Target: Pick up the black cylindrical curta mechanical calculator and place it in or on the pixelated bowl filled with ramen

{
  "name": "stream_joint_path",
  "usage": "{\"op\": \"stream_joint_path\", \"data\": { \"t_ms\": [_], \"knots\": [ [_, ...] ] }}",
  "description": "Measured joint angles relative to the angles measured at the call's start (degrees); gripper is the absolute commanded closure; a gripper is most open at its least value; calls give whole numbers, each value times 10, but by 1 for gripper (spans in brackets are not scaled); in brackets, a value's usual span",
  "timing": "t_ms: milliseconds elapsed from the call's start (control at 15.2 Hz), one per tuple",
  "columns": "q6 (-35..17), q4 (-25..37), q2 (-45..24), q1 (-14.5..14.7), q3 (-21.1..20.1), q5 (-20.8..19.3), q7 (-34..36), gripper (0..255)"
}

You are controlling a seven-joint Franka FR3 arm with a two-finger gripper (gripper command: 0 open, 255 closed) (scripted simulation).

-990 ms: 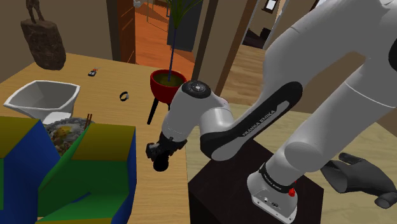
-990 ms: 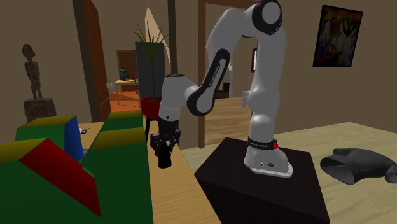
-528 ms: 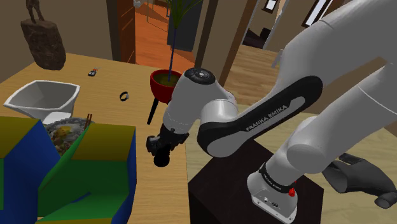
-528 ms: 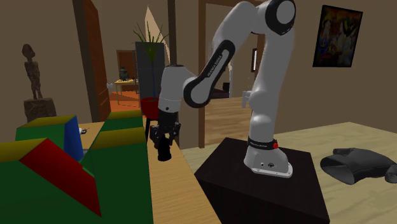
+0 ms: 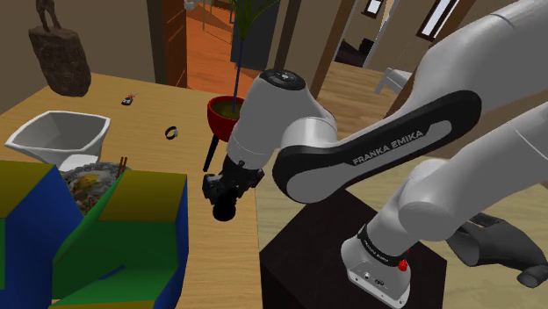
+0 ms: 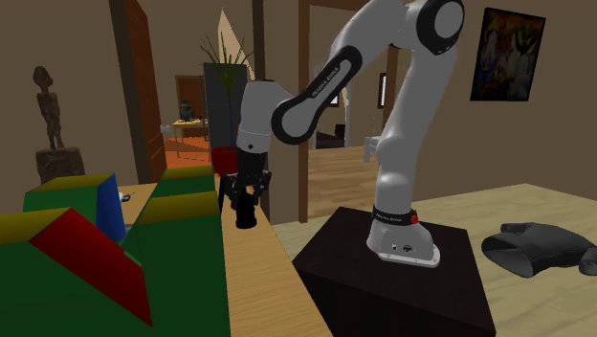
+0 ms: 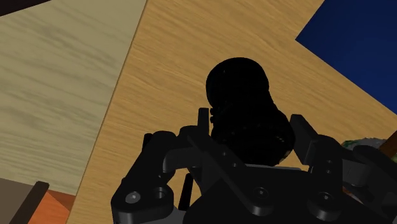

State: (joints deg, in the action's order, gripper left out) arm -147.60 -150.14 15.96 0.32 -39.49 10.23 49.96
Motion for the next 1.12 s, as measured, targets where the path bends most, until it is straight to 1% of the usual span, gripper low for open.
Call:
{"op": "stream_joint_path", "data": {
  "t_ms": [396, 924, 1122],
  "knots": [
    [56, 18, 40, 15, 21, 21, -19, 255],
    [130, 53, 81, 26, 44, 32, -32, 255],
    [127, 100, 31, 1, 22, 0, -9, 255]
  ]
}}
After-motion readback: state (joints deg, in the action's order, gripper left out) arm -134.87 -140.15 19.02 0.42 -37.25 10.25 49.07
